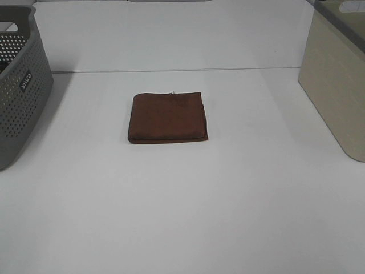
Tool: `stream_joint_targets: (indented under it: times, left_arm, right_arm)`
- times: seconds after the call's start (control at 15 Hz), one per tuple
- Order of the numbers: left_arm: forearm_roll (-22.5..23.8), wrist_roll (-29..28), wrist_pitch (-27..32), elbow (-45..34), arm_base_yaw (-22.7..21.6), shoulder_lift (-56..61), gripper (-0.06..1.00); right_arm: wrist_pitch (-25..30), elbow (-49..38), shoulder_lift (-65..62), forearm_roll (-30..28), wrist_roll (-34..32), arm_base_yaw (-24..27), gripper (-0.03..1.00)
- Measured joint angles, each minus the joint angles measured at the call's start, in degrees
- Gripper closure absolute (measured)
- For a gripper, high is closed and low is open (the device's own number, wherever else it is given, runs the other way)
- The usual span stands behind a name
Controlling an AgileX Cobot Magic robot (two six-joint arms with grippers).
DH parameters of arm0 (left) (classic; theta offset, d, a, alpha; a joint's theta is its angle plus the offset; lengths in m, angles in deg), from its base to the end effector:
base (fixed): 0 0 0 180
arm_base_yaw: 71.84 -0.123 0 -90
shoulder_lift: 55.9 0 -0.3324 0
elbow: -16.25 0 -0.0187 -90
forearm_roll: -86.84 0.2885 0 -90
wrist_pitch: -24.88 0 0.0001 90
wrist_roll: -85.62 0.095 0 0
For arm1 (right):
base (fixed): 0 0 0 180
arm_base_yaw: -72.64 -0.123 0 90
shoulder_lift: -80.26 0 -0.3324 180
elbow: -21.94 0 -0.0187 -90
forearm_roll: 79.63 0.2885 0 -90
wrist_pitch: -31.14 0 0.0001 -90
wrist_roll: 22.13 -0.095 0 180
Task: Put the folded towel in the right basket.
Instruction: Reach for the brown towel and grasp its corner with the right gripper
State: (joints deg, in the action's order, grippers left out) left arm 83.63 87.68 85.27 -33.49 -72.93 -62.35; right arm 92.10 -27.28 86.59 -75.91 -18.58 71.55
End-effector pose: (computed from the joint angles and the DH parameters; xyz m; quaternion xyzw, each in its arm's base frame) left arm -0.0161 -0.0049 0.2939 0.0082 0.8503 -0.0135 0.5260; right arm -0.0183 0.0050 0.2959 -0.0359 0.8492 0.0211 0.5264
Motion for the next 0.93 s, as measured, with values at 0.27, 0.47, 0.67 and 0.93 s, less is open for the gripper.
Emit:
stream_joint_targets:
  times: [0.27, 0.47, 0.67, 0.93]
  left_arm:
    - [0.0, 0.0, 0.0, 0.0, 0.0, 0.0, -0.03]
    - [0.0, 0.0, 0.0, 0.0, 0.0, 0.0, -0.03]
    - [0.0, 0.0, 0.0, 0.0, 0.0, 0.0, -0.03]
    - [0.0, 0.0, 0.0, 0.0, 0.0, 0.0, -0.03]
  right_arm:
    - [0.0, 0.0, 0.0, 0.0, 0.0, 0.0, 0.42]
    - [0.0, 0.0, 0.0, 0.0, 0.0, 0.0, 0.42]
    - [0.0, 0.0, 0.0, 0.0, 0.0, 0.0, 0.42]
    - [0.0, 0.0, 0.0, 0.0, 0.0, 0.0, 0.42]
